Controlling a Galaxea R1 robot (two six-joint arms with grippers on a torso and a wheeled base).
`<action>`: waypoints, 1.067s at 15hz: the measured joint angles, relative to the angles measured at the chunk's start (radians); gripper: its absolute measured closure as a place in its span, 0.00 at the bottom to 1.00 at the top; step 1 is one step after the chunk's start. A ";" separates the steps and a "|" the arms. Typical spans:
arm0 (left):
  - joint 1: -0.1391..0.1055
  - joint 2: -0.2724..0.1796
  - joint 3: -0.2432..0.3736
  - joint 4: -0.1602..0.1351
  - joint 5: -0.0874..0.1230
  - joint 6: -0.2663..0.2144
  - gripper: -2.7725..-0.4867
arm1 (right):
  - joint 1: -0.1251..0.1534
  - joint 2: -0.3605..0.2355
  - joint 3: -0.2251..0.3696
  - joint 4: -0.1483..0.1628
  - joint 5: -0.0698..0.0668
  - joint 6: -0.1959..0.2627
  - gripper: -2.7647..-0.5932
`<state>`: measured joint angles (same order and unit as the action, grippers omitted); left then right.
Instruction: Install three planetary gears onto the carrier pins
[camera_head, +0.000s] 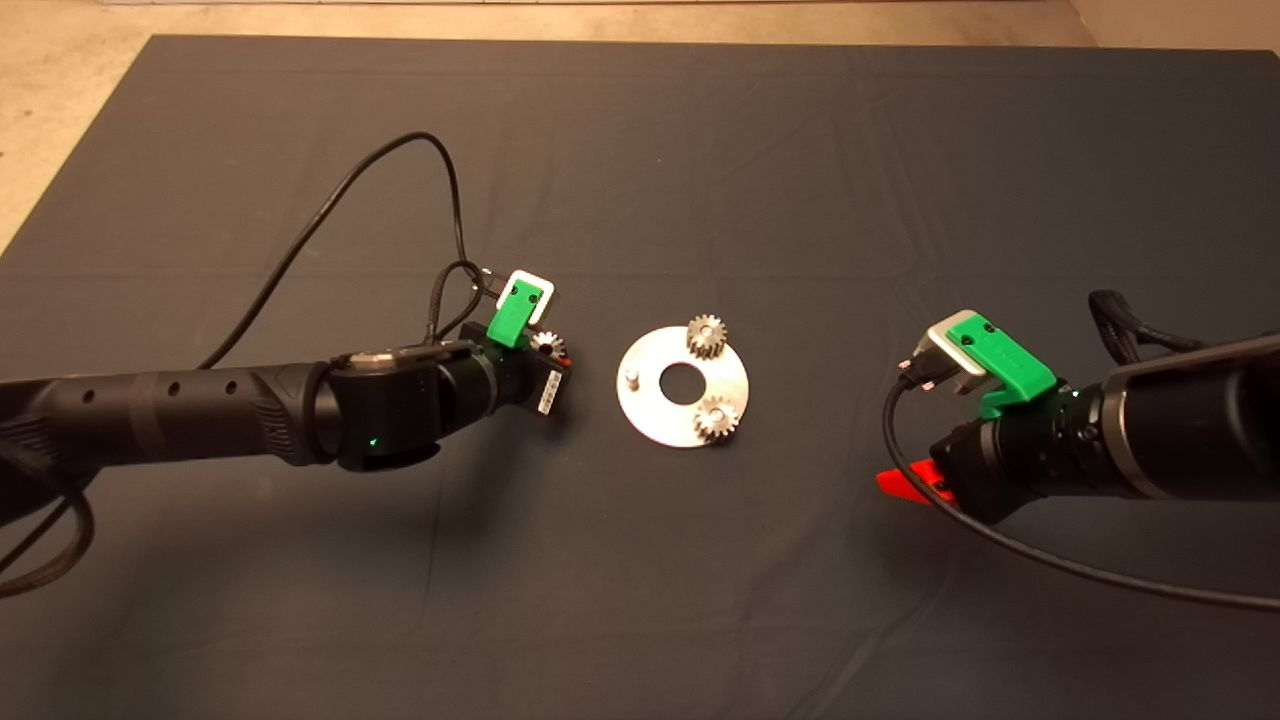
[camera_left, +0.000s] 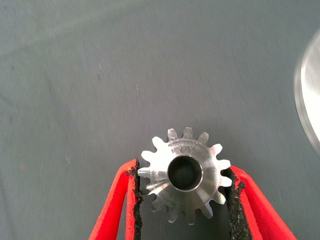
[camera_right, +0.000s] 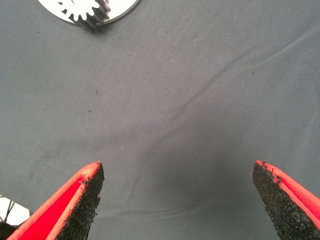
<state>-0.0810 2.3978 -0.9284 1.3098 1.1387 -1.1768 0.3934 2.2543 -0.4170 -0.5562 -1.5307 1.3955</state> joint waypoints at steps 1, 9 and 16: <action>0.005 -0.008 0.015 0.000 0.005 0.009 0.86 | 0.000 0.000 0.000 0.000 0.000 0.000 0.26; 0.008 -0.061 0.166 -0.008 0.087 0.045 0.88 | 0.000 -0.002 0.000 0.000 0.000 0.000 0.26; -0.055 -0.054 0.268 -0.024 0.151 0.049 0.89 | 0.000 -0.002 0.000 0.000 0.000 0.000 0.26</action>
<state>-0.1362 2.3434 -0.6600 1.2853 1.2898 -1.1277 0.3934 2.2523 -0.4170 -0.5560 -1.5306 1.3955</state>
